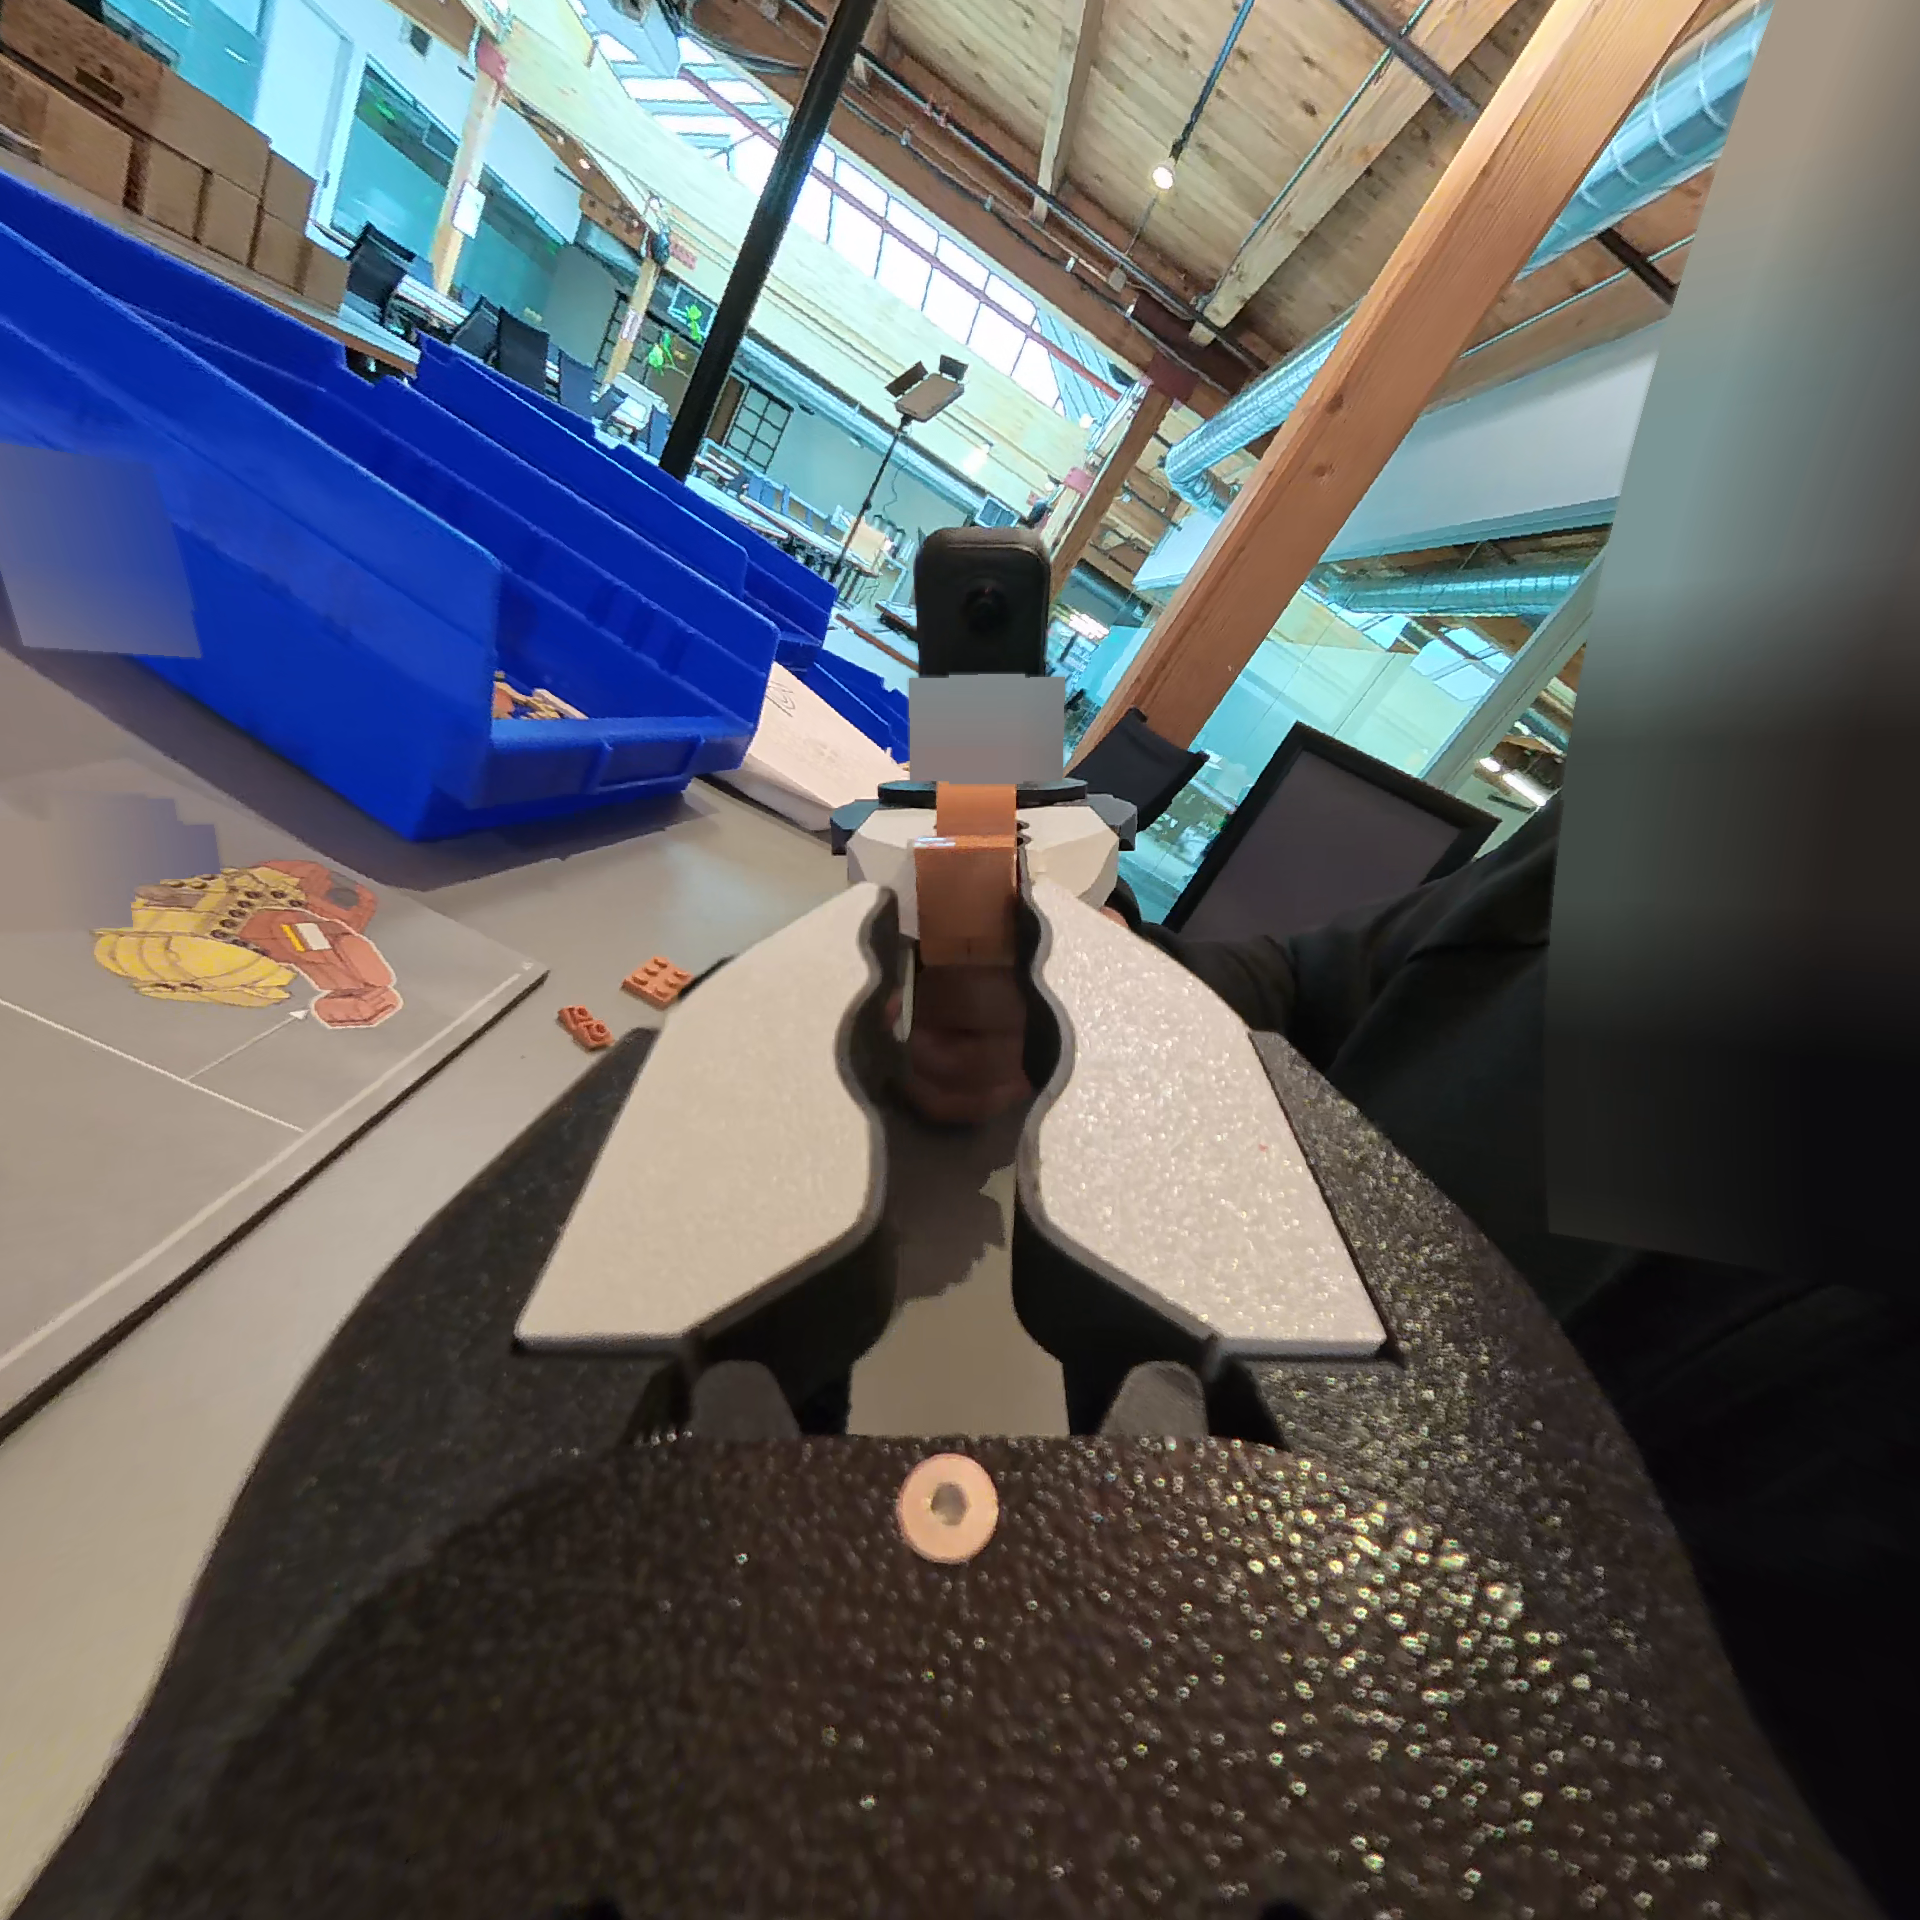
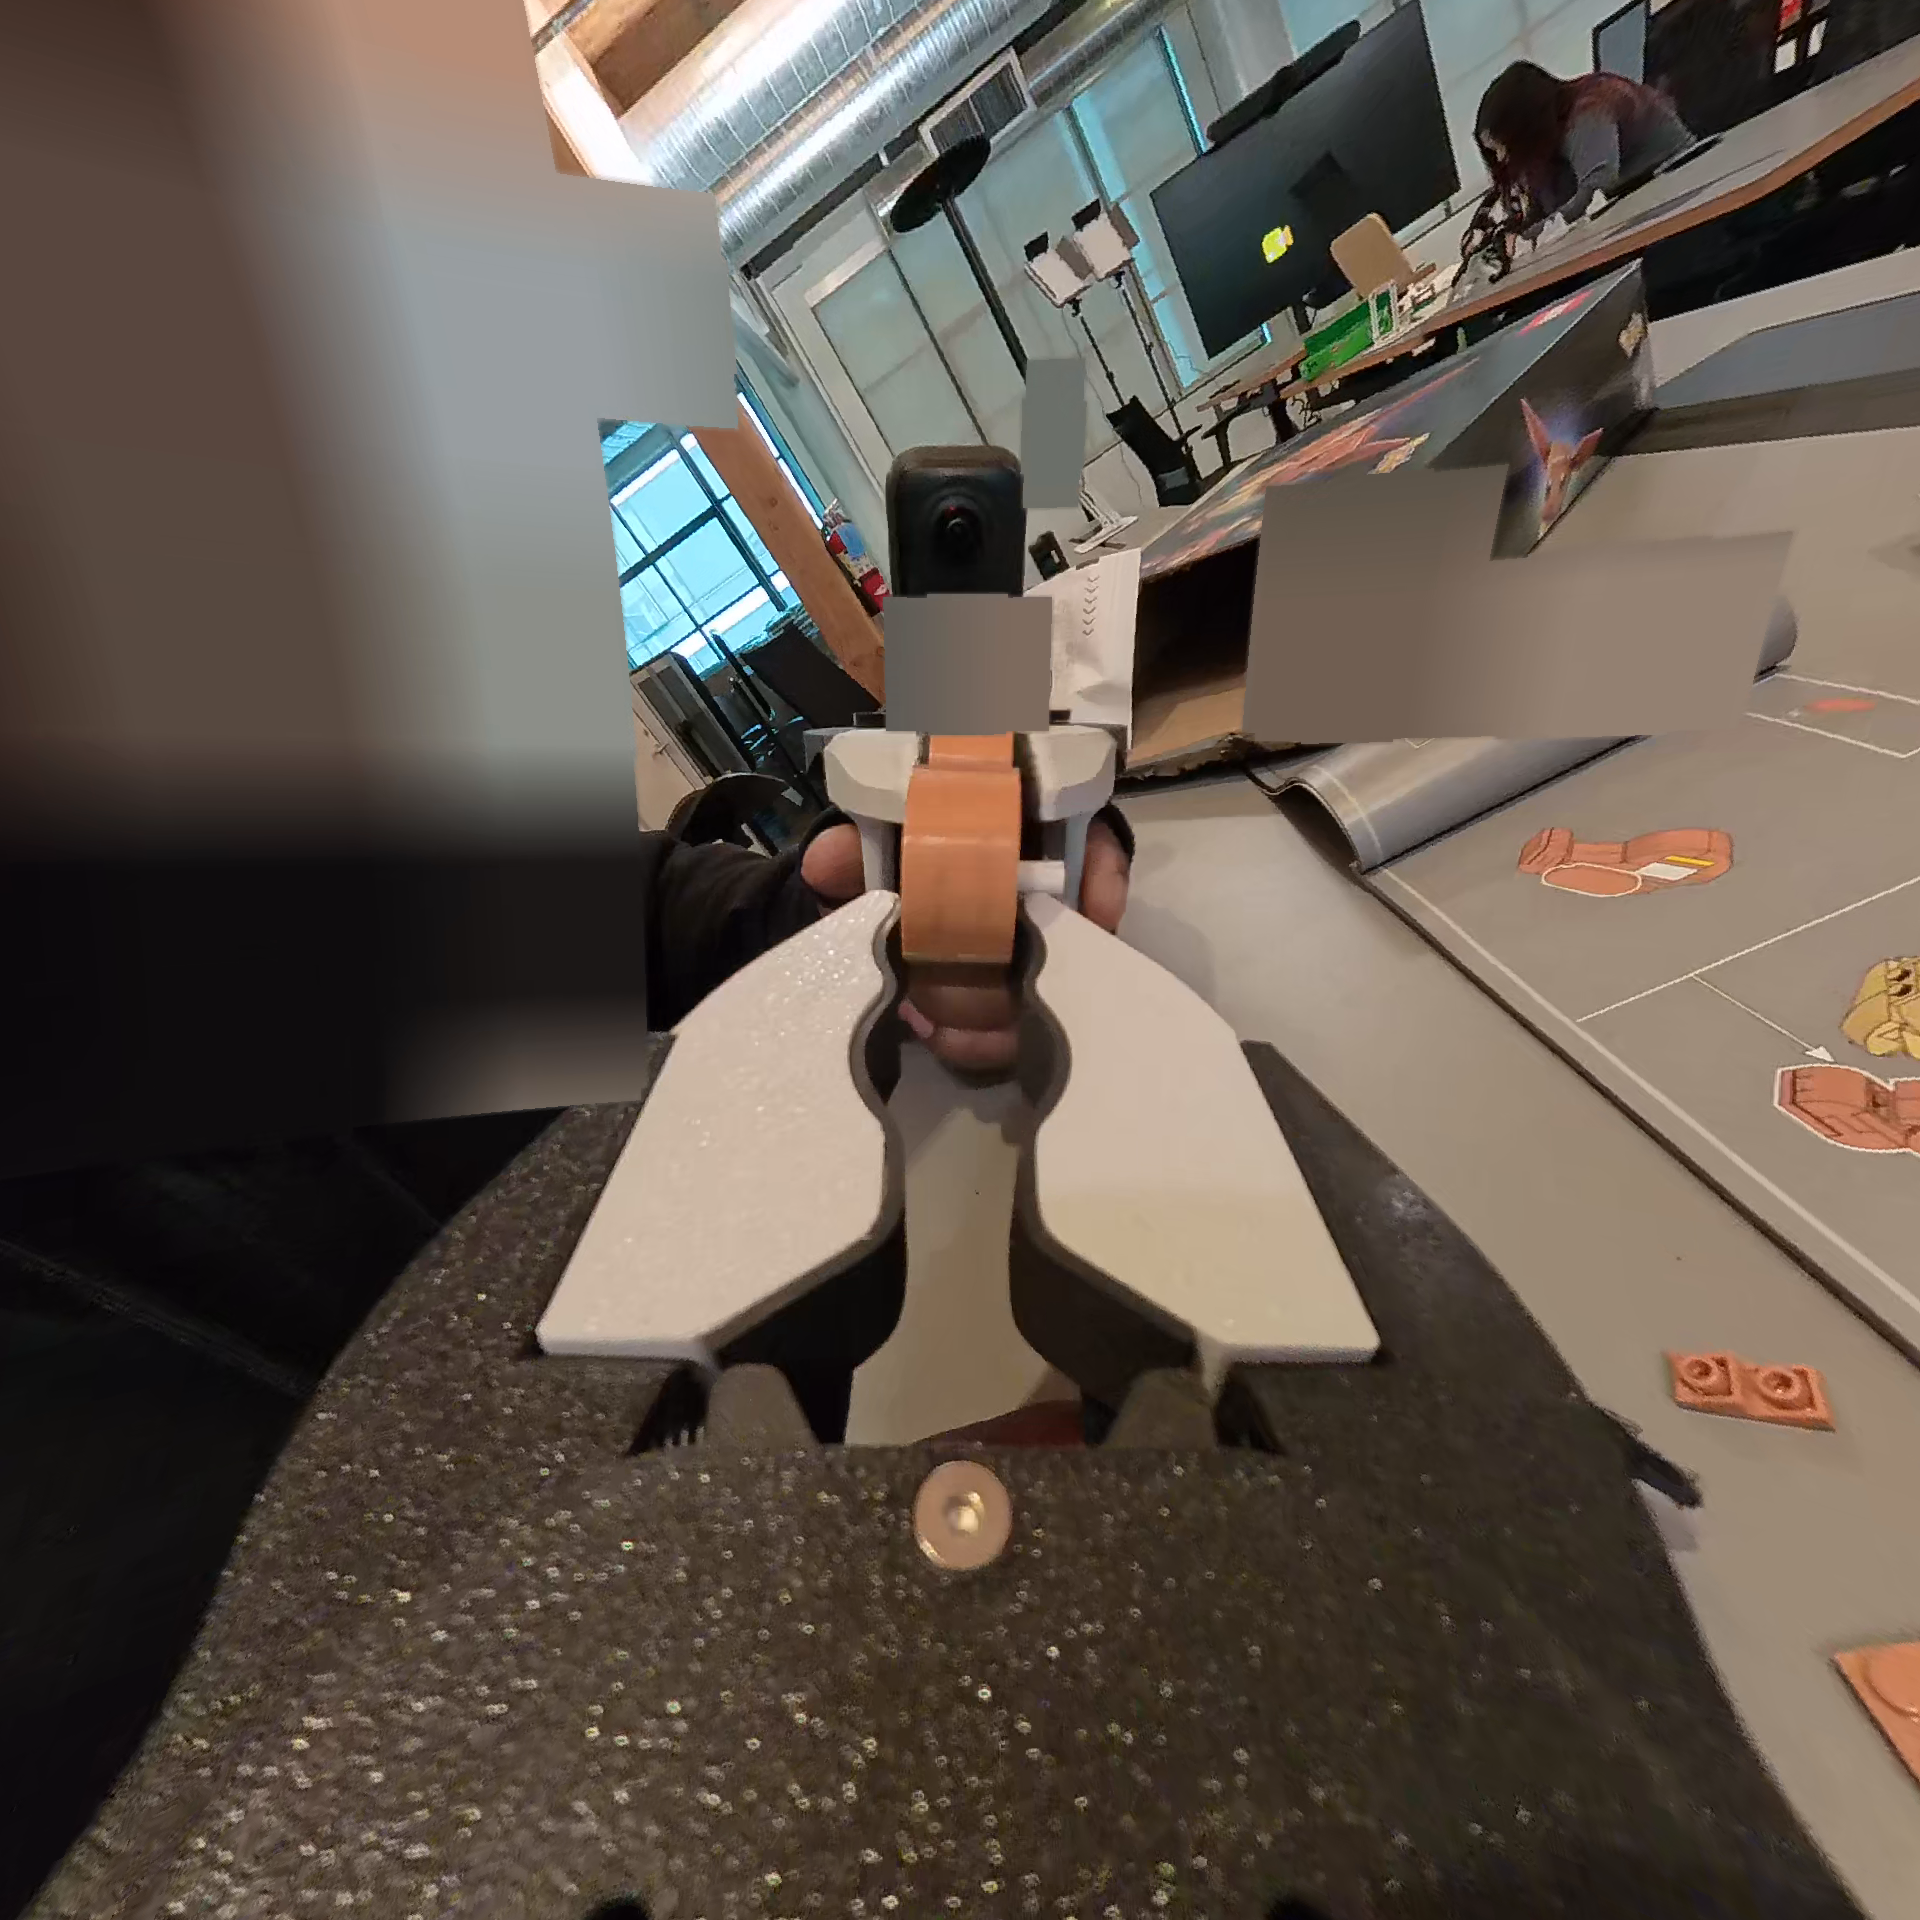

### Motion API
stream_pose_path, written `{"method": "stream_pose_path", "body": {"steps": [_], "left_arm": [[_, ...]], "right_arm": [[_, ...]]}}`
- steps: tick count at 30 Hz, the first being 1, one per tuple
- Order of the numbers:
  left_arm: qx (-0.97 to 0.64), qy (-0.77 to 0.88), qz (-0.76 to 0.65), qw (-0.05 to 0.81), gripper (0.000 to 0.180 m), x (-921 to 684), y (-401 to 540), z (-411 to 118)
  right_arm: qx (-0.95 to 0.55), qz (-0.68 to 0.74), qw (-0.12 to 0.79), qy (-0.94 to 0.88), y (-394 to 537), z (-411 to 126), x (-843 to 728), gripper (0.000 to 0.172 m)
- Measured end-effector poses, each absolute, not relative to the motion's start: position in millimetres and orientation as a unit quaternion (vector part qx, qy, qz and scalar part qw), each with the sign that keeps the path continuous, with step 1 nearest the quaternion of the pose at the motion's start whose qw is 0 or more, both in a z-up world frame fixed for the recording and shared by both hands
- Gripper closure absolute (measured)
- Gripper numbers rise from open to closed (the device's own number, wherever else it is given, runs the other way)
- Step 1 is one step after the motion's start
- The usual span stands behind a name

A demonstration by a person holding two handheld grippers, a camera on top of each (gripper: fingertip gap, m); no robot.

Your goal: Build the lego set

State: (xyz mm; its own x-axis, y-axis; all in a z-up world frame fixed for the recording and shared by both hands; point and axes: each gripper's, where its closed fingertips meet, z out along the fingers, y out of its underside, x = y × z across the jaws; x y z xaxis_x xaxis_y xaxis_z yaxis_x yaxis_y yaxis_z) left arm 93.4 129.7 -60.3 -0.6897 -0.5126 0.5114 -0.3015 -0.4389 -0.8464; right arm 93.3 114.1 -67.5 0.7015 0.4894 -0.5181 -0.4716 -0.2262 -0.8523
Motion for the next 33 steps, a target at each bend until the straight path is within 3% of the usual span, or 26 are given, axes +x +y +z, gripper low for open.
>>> {"method": "stream_pose_path", "body": {"steps": [28, 33], "left_arm": [[-0.389, 0.509, -0.756, 0.138, 0.164, 94, 132, -55], [-0.362, 0.551, -0.737, 0.15, 0.154, 91, 135, -53]], "right_arm": [[-0.671, 0.376, 0.639, 0.006, 111, -59, 101, 0.155], [-0.699, 0.365, 0.614, -0.033, 106, -66, 93, 0.155]]}}
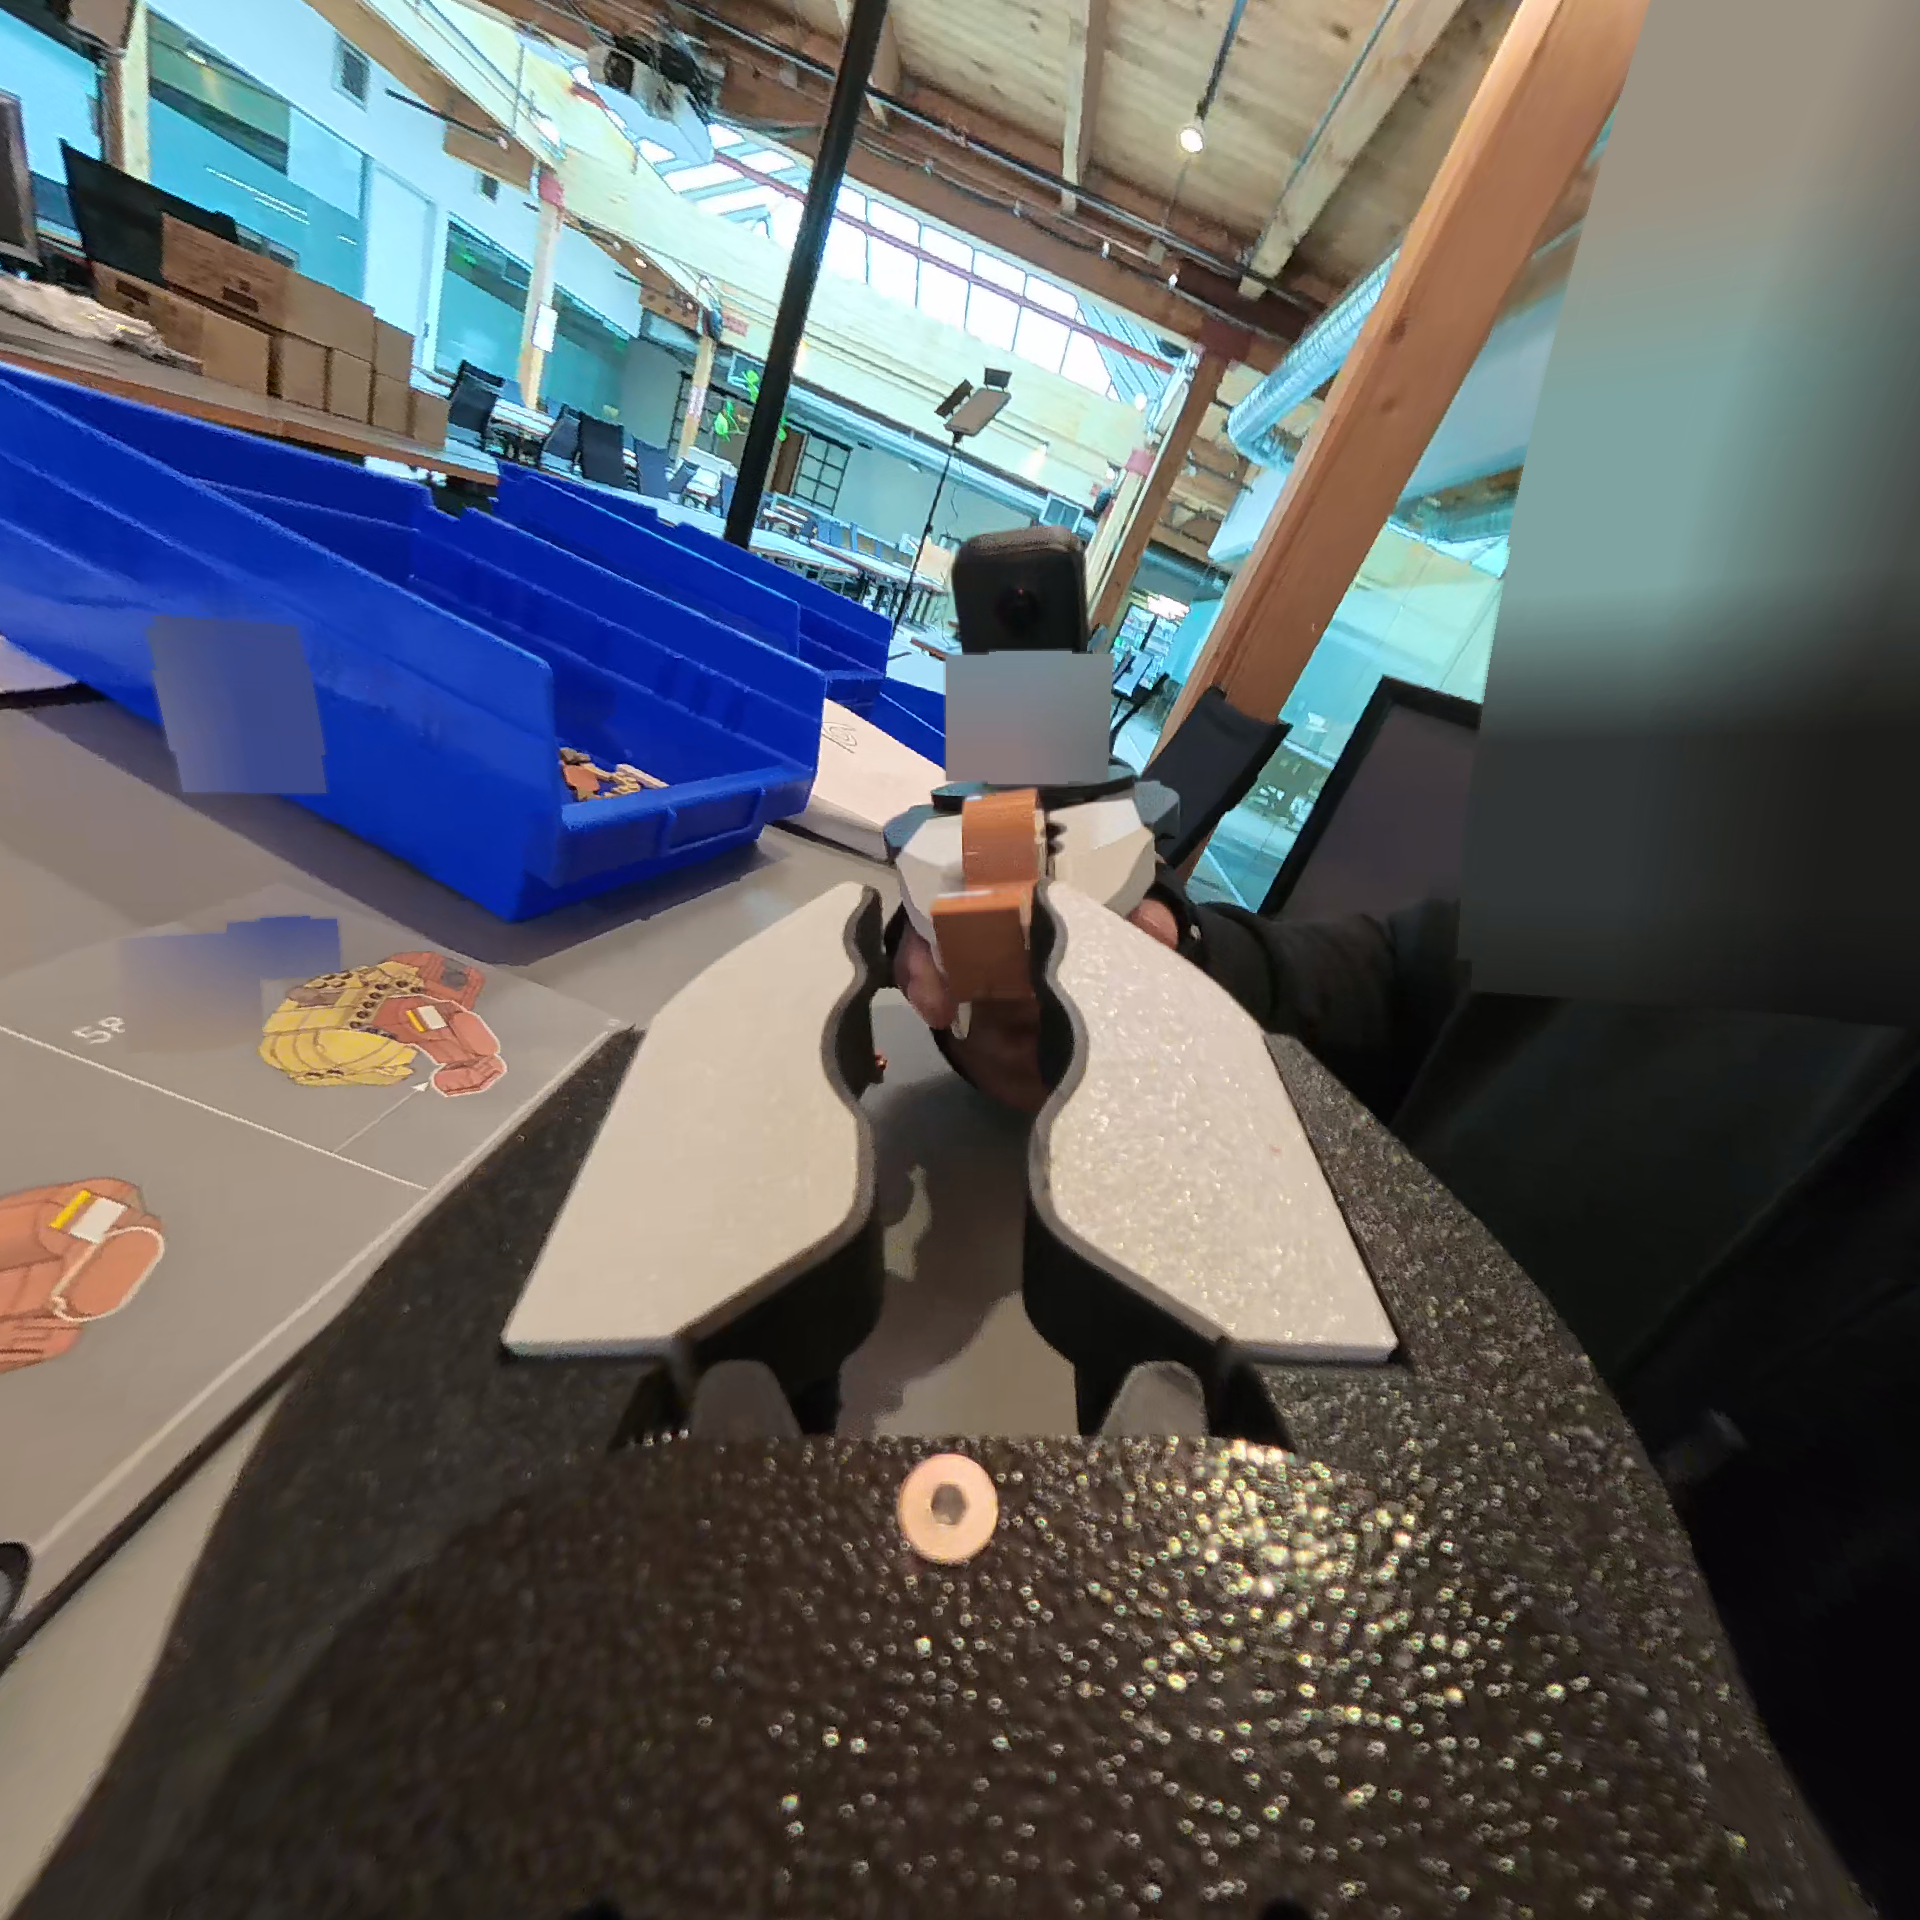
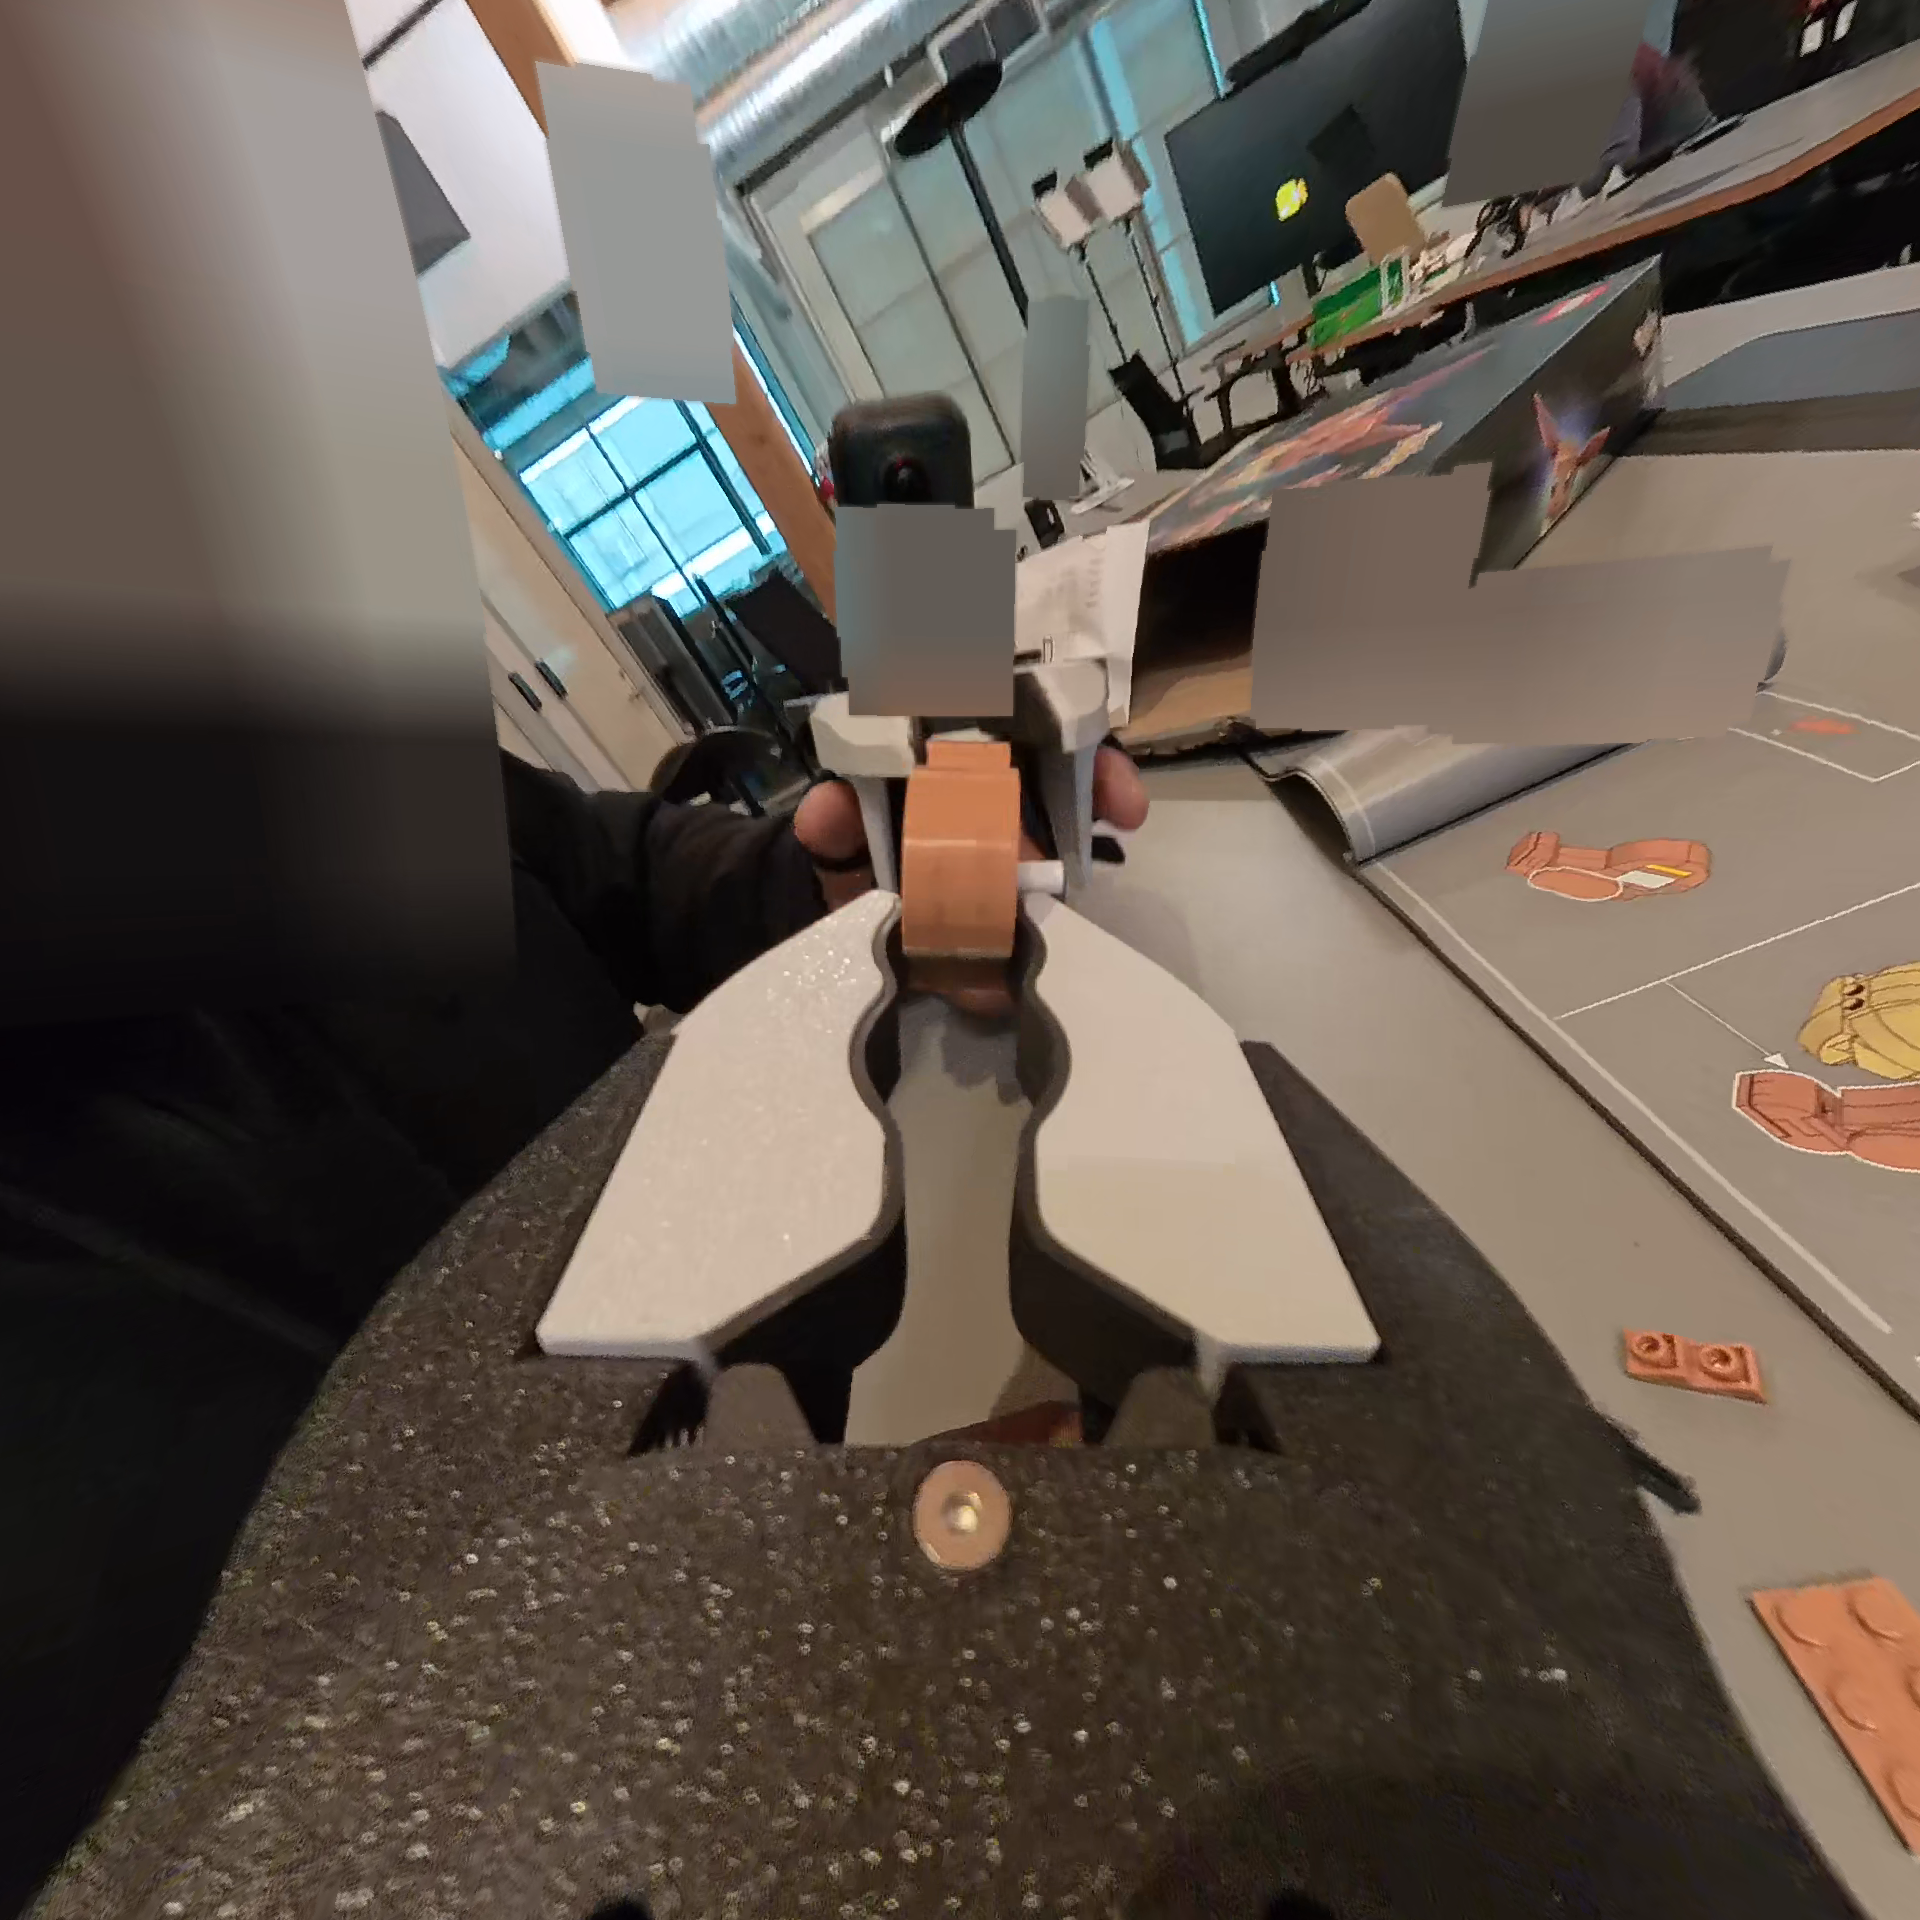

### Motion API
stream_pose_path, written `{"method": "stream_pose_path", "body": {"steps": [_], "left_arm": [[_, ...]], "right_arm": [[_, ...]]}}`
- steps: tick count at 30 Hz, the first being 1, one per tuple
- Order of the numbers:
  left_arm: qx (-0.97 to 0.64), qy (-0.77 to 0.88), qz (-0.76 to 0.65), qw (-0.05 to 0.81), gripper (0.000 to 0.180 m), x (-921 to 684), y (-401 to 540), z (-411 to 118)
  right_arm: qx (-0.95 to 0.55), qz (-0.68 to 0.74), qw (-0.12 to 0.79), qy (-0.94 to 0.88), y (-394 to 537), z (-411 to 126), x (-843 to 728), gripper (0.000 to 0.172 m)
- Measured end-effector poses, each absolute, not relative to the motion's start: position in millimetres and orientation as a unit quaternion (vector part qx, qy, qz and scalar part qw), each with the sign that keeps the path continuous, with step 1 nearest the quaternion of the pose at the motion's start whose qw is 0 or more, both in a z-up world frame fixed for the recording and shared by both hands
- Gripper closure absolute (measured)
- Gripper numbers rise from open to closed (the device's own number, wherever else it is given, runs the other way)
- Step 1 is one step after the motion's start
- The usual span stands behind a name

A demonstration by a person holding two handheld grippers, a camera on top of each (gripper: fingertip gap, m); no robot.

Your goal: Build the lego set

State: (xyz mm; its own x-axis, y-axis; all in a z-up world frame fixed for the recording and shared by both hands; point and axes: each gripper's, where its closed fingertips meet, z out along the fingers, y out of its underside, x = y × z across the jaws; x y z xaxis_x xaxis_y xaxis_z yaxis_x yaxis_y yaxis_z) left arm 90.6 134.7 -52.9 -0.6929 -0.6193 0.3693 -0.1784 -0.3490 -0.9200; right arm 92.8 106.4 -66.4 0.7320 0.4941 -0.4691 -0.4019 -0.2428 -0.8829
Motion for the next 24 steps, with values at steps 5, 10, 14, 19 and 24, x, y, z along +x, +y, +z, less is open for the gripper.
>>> {"method": "stream_pose_path", "body": {"steps": [5, 10, 14, 19, 24], "left_arm": [[-0.333, 0.587, -0.724, 0.141, 0.151, 84, 129, -54], [-0.32, 0.614, -0.71, 0.126, 0.158, 80, 119, -62], [-0.329, 0.595, -0.725, 0.113, 0.163, 81, 120, -59], [-0.352, 0.549, -0.749, 0.112, 0.164, 86, 120, -59], [-0.352, 0.534, -0.755, 0.14, 0.164, 88, 119, -55]], "right_arm": [[-0.709, 0.357, 0.606, -0.052, 105, -68, 87, 0.154], [-0.707, 0.357, 0.607, -0.055, 105, -67, 85, 0.155], [-0.7, 0.355, 0.618, -0.048, 106, -64, 85, 0.155], [-0.682, 0.354, 0.64, -0.018, 108, -58, 94, 0.155], [-0.673, 0.349, 0.652, -0.014, 107, -53, 96, 0.155]]}}
